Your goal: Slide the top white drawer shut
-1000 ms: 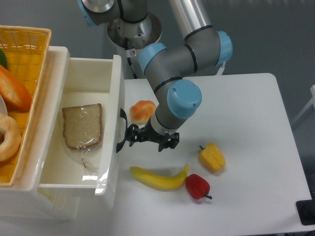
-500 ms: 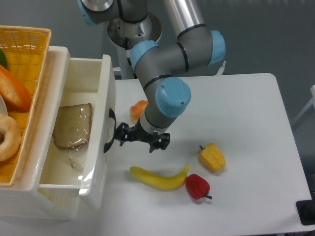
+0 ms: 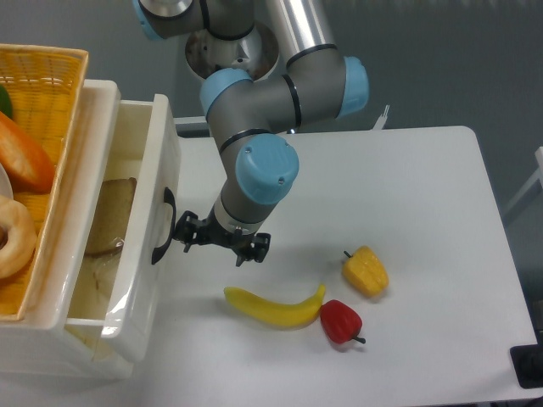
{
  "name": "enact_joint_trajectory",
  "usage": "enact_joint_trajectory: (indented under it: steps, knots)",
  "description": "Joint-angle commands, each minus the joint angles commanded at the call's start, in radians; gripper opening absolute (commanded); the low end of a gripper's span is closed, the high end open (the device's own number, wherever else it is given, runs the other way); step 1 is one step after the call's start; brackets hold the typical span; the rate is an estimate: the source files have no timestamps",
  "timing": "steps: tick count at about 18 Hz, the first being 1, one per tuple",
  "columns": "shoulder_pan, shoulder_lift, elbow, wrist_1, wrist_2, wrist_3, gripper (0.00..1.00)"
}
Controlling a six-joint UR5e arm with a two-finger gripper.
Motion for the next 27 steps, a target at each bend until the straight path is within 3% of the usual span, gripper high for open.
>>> enact_joint_trajectory:
  steps: [27]
  knots:
    - [-0.061,0.011,0.0,-0.002,0.002,-0.002,1.0]
